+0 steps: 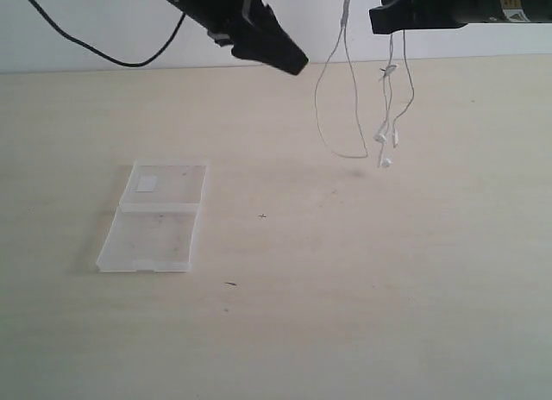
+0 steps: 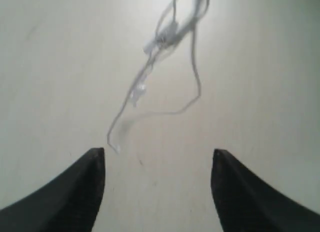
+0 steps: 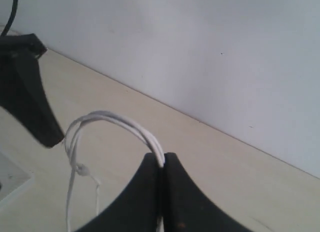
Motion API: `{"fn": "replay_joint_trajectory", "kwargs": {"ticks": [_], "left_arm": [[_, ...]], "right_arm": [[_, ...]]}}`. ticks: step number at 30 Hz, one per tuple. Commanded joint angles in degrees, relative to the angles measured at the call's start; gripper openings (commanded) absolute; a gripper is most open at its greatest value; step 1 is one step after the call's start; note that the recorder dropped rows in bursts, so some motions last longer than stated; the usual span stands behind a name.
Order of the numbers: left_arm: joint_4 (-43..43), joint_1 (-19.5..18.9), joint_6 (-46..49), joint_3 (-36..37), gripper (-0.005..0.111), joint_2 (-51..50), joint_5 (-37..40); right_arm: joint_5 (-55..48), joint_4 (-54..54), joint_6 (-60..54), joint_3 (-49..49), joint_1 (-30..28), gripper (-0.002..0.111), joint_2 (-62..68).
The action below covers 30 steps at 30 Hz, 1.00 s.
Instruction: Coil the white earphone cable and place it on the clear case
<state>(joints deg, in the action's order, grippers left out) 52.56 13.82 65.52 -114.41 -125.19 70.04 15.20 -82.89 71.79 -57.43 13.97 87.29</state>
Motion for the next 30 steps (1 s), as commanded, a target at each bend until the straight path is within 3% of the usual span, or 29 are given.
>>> {"fn": "replay_joint_trajectory", "kwargs": {"ticks": [1, 6, 17, 23, 30], "left_arm": [[15.44, -4.9, 8.23, 3.19, 0.06, 0.32, -0.08], [24.04, -6.47, 16.15, 9.79, 0.06, 0.32, -0.08], [30.64, -5.82, 35.57, 21.99, 0.06, 0.32, -0.08], [35.07, -4.29, 42.21, 23.79, 0.06, 0.32, -0.08], [37.57, -1.33, 43.69, 23.79, 0.06, -0.06, -0.08]], "right_arm": [[5.34, -0.98, 0.38, -0.52, 0.04, 0.0, -0.43], [10.19, -2.62, 0.38, -0.52, 0.04, 0.0, -0.43], [10.18, -2.65, 0.38, -0.52, 0.04, 0.0, -0.43], [10.66, -2.31, 0.38, -0.52, 0.04, 0.0, -0.43], [11.5, -1.68, 1.98, -0.52, 0.04, 0.0, -0.43]]}}
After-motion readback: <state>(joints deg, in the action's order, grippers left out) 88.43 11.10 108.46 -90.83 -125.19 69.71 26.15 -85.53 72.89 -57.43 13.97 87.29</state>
